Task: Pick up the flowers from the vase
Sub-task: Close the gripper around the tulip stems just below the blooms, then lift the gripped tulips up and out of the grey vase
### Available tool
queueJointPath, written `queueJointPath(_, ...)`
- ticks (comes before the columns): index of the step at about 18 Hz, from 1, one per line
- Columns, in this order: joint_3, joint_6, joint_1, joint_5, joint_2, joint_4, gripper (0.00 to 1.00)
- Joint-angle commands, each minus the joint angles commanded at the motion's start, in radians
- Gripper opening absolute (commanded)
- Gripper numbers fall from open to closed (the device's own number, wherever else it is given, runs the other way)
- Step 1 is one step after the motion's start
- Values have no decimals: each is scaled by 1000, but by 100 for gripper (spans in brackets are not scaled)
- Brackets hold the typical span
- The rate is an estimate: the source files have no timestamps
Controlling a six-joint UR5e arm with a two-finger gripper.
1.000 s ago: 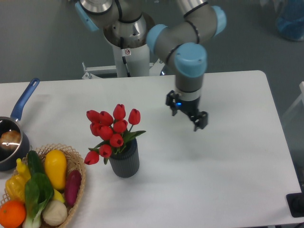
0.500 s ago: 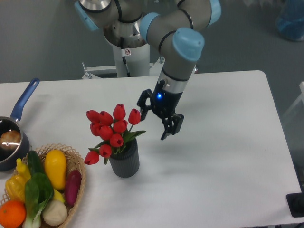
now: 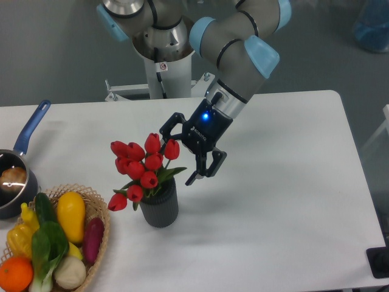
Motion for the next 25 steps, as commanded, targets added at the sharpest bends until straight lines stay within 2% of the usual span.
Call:
queueJointPath(4, -5, 5, -15, -110, -23, 2, 100)
queueJointPath(5, -3, 6, -17, -135, -25, 2, 95)
queueJointPath(6, -3, 8, -17, -146, -29, 2, 74)
queueJointPath(7, -3, 6, -15, -147, -29, 2, 45)
queueJointPath(8, -5, 6, -15, -147, -31, 0, 27)
queueJointPath(11, -17, 5, -9, -147, -28, -2, 3)
queueJointPath(12, -17, -1, -5, -147, -25, -2, 0)
queueJointPath(18, -9, -17, 24, -158, 24, -5, 0)
queueJointPath(23, -2, -96, 37, -195, 83, -5, 0)
queueJointPath(25, 27, -147, 41, -233, 100, -5, 0)
